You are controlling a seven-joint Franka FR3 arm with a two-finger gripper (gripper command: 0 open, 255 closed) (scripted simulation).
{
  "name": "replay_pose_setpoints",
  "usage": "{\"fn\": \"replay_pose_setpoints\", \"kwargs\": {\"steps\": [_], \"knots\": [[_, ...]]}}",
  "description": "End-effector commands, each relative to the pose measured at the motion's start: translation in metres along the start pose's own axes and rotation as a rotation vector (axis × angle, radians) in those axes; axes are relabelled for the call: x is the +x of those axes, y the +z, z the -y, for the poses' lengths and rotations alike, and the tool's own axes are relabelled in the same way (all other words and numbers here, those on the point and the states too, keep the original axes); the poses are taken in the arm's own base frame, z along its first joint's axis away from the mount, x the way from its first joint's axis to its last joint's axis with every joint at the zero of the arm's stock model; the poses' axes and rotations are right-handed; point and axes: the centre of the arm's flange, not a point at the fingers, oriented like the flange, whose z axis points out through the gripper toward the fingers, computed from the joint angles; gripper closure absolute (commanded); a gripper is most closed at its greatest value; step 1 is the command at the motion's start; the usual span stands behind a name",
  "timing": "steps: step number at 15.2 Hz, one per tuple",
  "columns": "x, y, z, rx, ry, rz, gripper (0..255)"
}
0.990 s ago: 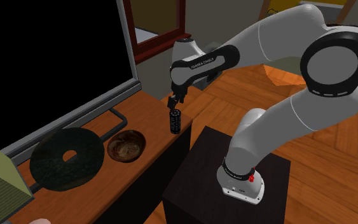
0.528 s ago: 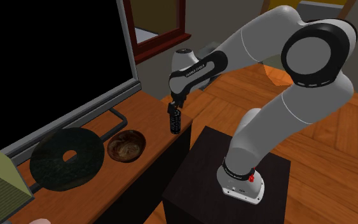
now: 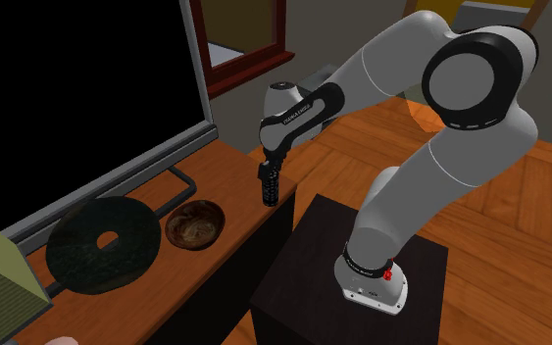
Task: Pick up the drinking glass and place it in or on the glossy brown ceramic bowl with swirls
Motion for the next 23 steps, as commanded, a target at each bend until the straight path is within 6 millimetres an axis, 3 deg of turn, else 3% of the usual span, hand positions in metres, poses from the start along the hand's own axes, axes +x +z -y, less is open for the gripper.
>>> {"fn": "replay_pose_setpoints", "kwargs": {"steps": [1,2,3,12,23], "knots": [[0.0,0.0,0.0,0.0,0.0,0.0,0],[0.0,0.0,0.0,0.0,0.0,0.0,0],[0.0,0.0,0.0,0.0,0.0,0.0,255],[0.0,0.0,0.0,0.0,0.0,0.0,255],[0.004,-0.058,0.004,0.0,0.0,0.0,255]]}}
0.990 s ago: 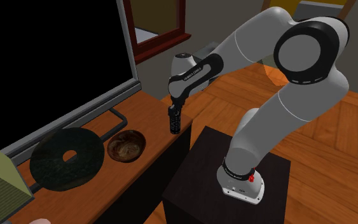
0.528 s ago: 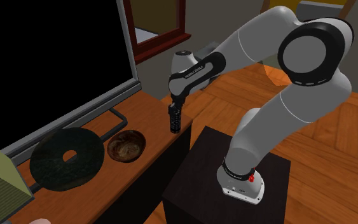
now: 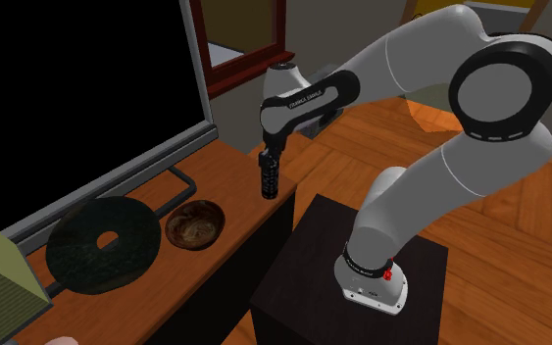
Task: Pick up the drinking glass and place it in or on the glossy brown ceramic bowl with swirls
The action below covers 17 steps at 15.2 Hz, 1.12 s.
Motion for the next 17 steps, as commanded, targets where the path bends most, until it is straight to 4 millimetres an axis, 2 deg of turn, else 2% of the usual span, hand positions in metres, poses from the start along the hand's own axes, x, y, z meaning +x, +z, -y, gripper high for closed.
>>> {"fn": "replay_pose_setpoints", "kwargs": {"steps": [1,17], "knots": [[0.0,-0.011,0.001,0.0,0.0,0.0,255],[0.006,-0.095,0.007,0.0,0.0,0.0,255]]}}
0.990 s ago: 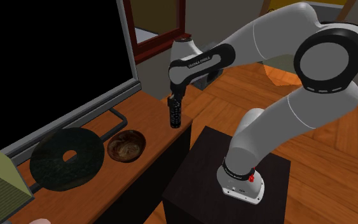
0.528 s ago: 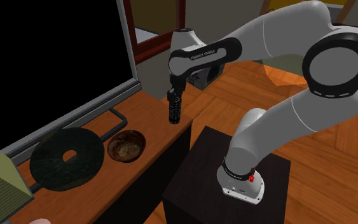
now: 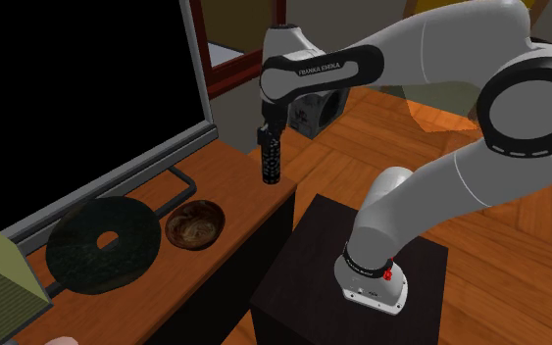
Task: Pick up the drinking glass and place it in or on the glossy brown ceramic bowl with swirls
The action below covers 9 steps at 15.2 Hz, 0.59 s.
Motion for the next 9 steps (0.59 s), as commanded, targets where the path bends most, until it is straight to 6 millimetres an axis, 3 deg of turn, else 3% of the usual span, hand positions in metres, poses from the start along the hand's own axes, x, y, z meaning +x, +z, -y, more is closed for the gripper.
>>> {"fn": "replay_pose_setpoints", "kwargs": {"steps": [1,5,9], "knots": [[0.002,-0.011,0.0,0.0,0.0,0.0,255],[0.003,-0.028,0.001,0.0,0.0,0.0,255],[0.025,-0.034,0.049,0.0,0.0,0.0,255]]}}
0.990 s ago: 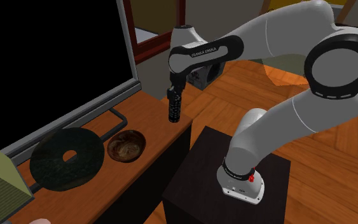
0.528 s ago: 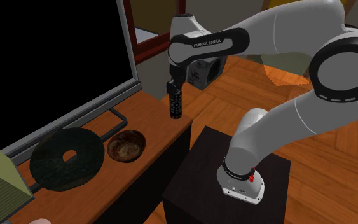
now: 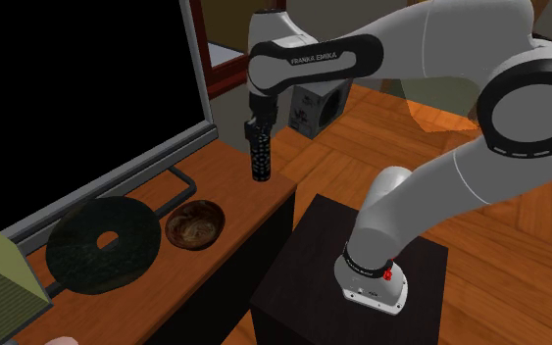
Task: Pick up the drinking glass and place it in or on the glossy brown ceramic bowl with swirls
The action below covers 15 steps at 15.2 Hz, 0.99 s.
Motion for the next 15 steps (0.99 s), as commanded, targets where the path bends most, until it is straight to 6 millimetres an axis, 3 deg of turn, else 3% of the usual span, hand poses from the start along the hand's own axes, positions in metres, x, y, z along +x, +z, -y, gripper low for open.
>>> {"fn": "replay_pose_setpoints", "kwargs": {"steps": [1,15], "knots": [[0.012,-0.004,0.024,0.0,0.001,0.0,255],[0.09,-0.023,0.19,0.0,0.001,0.0,255]]}}
